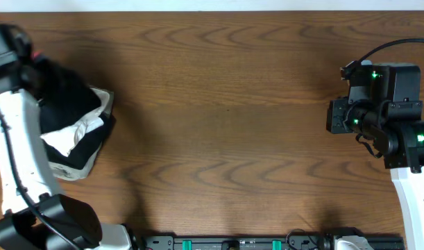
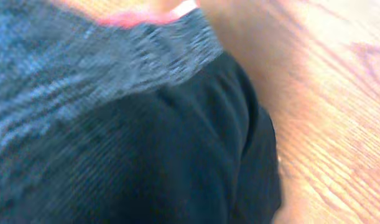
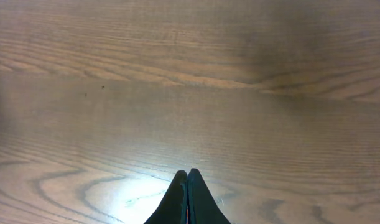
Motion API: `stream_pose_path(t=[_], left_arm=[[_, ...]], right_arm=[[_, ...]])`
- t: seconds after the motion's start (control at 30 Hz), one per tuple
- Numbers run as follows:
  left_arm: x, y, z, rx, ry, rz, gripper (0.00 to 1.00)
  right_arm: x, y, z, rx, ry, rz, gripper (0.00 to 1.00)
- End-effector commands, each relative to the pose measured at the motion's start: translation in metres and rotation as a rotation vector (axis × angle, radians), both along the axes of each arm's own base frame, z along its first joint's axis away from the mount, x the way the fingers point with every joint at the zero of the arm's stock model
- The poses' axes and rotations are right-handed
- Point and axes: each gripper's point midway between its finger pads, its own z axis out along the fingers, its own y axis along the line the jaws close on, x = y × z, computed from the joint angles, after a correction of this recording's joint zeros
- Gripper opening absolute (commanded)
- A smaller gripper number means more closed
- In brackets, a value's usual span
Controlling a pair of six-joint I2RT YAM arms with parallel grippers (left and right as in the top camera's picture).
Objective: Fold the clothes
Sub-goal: 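Carry the bundle left with the left gripper onto the clothes stack, then press the bundle flat on top of the stack with the left gripper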
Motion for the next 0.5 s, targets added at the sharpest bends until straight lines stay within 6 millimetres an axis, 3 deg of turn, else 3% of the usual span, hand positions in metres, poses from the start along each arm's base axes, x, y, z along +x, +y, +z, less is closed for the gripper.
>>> stream_pose_path(t=[0.0,0.17,0.47], left_arm=[[-0.006,0.000,-0.013,-0.125,0.004,0.051,0.06],[-0.024,0.006,-0.032,-0.175,0.057,0.124,0.16],[-0.041,0.016,-0.036,-0.187,0.096,0.171,0.33]], right_arm=[[0.001,-0.003,-0.003,-0.020,0.004,0.003,0.01],[-0.001,-0.004,-0.004,-0.021,0.012,0.003,0.01],[-0.003,-0.004,-0.005,-0.021,0.020,0.003,0.01]])
